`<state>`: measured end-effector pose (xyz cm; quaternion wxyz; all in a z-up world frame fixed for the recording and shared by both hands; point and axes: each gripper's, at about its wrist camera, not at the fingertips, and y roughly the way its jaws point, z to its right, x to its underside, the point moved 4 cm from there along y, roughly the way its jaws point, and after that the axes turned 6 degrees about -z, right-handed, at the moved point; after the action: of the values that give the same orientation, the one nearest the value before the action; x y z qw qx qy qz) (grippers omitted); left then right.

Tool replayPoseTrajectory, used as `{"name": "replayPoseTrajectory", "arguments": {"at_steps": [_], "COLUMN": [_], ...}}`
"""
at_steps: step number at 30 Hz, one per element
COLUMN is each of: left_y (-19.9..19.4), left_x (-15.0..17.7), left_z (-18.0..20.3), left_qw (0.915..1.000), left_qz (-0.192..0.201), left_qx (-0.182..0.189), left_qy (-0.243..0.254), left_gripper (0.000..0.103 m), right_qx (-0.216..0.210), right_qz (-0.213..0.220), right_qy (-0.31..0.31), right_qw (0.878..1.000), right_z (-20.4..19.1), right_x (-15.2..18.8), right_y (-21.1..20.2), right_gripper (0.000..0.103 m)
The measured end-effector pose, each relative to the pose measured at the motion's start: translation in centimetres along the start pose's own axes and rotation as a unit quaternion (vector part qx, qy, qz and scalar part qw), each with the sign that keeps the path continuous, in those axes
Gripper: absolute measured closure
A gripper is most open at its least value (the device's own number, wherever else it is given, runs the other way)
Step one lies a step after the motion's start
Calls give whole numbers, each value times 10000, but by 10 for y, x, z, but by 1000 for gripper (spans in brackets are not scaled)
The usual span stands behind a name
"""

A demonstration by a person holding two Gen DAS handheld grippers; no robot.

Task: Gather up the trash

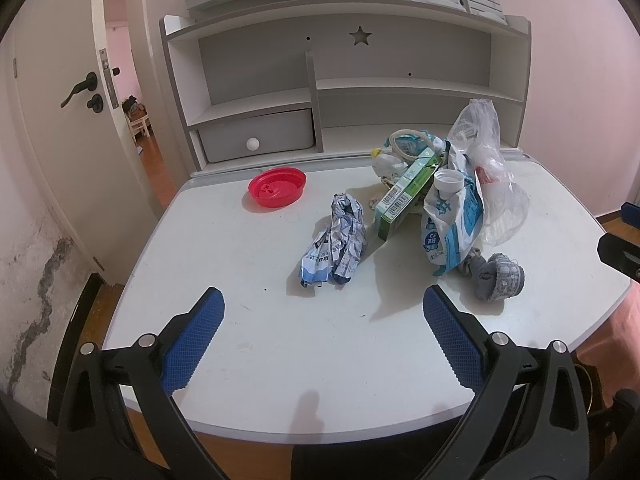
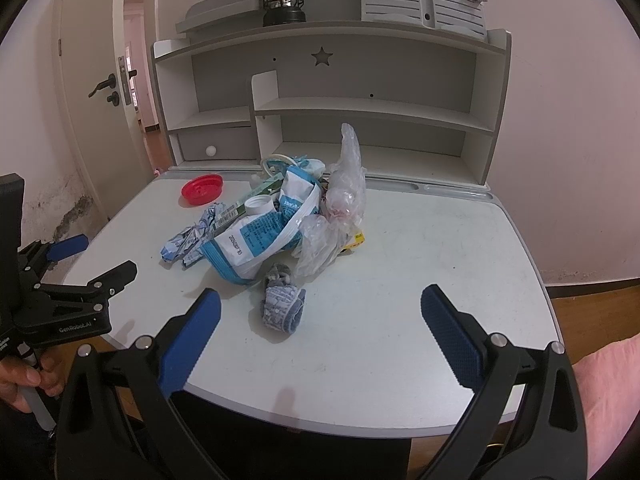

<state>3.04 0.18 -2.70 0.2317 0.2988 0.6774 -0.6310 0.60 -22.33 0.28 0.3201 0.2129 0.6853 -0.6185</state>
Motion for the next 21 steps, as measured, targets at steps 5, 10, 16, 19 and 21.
{"name": "replayPoseTrajectory", "arguments": {"at_steps": [5,10,16,19,21], "left_y": [2,5,2,2,3], "left_x": [2,6,2,2,4], "left_z": [-1,-2,3,3,3], "left_qw": [10000,10000,10000,10000,10000], "left_qz": [-9,-25,-17,-20,-25], "left_qx": [2,1,-11,-10,-9], "left_qy": [-2,6,12,4,4], "left_gripper": [6,6,6,6,6], "right_qx": [-2,6,6,6,7], "right_qz": [-5,-1,0,-3,-2], "right_qy": [-13,-17,-29,-43,-47], "right_qw": [10000,10000,10000,10000,10000], "right_z": [-1,0,0,0,0], "right_x": [-1,0,0,0,1], "right_y": [-3,-3,-2,-2,-2], "right_gripper": [6,6,6,6,6]}}
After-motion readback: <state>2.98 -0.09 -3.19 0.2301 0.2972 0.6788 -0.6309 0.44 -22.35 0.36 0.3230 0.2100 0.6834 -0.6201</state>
